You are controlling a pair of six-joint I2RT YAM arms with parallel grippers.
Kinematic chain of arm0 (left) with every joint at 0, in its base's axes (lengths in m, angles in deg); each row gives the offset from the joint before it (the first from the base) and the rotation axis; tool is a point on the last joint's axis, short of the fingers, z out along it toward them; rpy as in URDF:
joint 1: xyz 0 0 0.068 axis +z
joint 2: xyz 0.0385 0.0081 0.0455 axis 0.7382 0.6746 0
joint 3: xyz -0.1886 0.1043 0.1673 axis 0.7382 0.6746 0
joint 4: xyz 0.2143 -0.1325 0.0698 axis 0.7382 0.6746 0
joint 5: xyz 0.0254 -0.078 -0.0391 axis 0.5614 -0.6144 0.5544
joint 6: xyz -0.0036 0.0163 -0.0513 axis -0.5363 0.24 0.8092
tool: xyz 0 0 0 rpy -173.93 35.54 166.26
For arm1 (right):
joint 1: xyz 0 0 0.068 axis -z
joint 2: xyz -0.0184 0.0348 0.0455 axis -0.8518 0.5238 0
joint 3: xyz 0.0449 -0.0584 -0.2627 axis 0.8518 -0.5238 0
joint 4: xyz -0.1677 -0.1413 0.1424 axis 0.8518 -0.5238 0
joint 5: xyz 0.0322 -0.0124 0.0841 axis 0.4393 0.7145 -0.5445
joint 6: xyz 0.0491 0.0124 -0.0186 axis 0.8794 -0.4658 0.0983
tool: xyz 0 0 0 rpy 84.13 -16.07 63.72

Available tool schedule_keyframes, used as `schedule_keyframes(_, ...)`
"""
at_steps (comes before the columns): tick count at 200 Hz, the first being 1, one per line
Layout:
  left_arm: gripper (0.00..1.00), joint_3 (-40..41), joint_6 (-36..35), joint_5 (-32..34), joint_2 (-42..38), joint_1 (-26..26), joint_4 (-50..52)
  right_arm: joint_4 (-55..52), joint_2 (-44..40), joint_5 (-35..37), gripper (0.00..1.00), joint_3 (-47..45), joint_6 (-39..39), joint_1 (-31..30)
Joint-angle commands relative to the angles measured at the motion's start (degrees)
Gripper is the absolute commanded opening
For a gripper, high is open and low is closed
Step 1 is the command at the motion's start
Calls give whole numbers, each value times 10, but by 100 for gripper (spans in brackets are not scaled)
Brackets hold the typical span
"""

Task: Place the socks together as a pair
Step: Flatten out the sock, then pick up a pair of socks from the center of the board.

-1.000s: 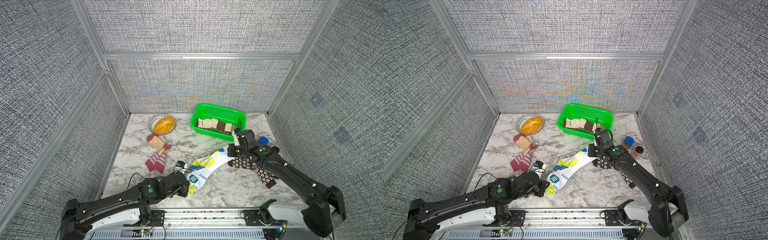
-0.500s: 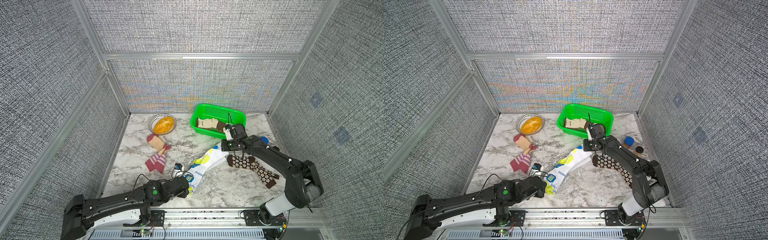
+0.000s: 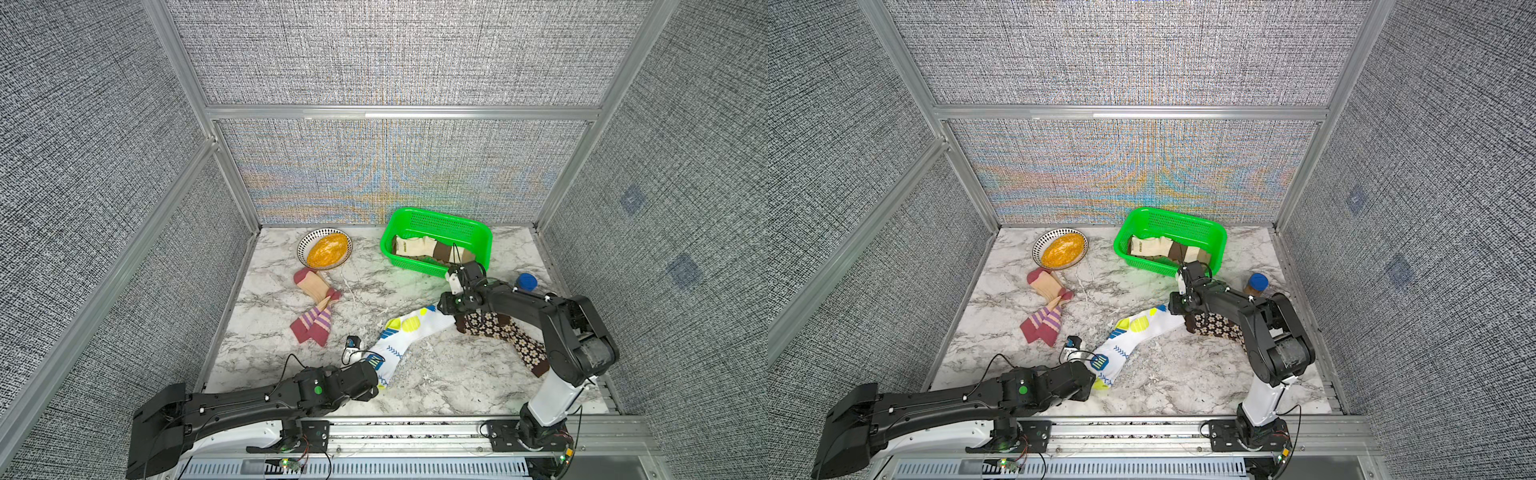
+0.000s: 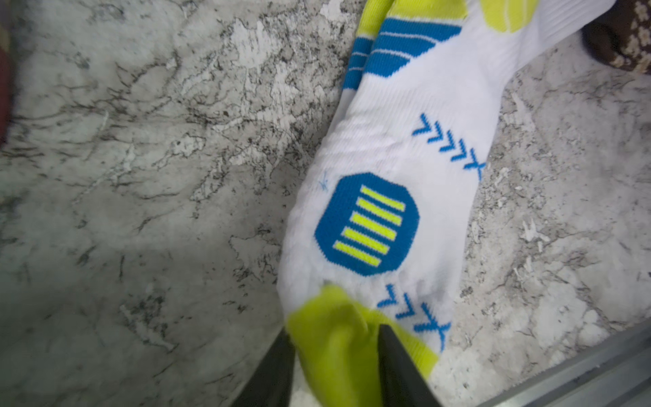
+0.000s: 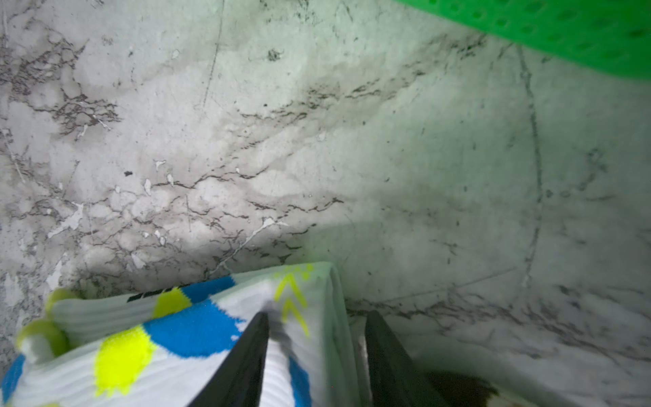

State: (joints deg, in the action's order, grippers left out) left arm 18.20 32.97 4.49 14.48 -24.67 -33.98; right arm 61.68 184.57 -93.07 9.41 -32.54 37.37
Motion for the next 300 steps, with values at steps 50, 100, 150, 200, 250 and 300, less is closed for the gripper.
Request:
schedule_keyframes(50,74,8,86,-11,61,-2,-24,26,28,-28,58,-11,-19,1)
schedule_keyframes(100,65,-42,85,29,147,0,-1,47,23,-69,29,-30,-13,-8)
schedule_keyframes(150,25,-57,40,47,177,35,2,62,-42,-90,2,-70,13,-8)
schedule_keyframes(200,5,-135,-92,47,178,109,14,37,-138,-90,0,-52,42,-5)
schedule_keyframes(250,5,-220,-216,24,162,180,32,-4,-178,-98,0,11,44,21)
schedule_keyframes(300,5,-415,-362,-33,198,266,63,-40,-180,-119,0,113,38,72)
